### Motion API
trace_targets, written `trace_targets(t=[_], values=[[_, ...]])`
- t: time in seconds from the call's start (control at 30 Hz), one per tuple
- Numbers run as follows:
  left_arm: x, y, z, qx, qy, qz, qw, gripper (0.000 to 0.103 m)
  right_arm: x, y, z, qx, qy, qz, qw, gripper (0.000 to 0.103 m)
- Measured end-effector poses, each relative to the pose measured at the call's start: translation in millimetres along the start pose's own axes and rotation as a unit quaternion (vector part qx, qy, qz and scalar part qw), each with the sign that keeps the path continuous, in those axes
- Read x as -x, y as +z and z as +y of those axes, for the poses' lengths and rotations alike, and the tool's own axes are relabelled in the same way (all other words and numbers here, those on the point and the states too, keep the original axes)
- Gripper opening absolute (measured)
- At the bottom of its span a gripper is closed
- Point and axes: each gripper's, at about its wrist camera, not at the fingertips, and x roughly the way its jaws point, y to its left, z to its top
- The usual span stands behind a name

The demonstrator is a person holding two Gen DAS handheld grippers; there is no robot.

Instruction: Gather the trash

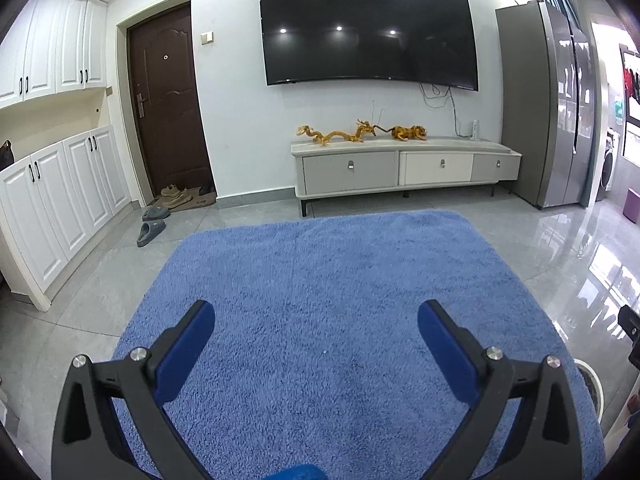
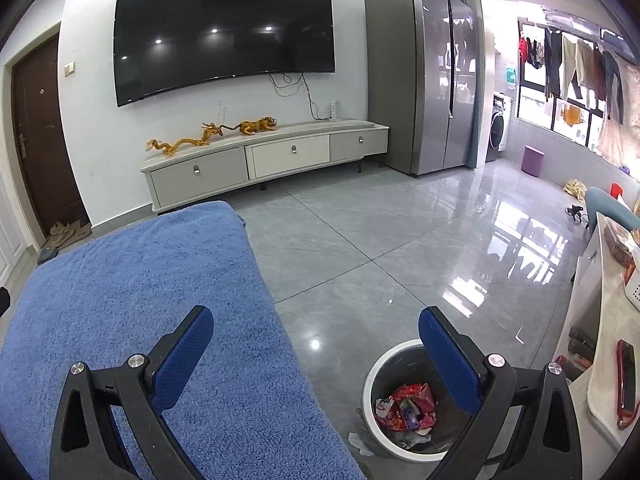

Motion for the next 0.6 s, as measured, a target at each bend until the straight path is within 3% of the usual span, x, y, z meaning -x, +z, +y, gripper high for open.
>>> trace_targets(t=[0.3,0.6], values=[[-7,-8,-4,-0.010,-0.009,0.017,0.9998,0.102,-5,-5,-4,-0.003,-0.005,0.007,1.000,0.103],[-3,-30,-35,-0.043,-0.053,0.049,0.9965,0.102,-8,-21,-17,-0.011,-0.013,0.029,0.999,0.103]])
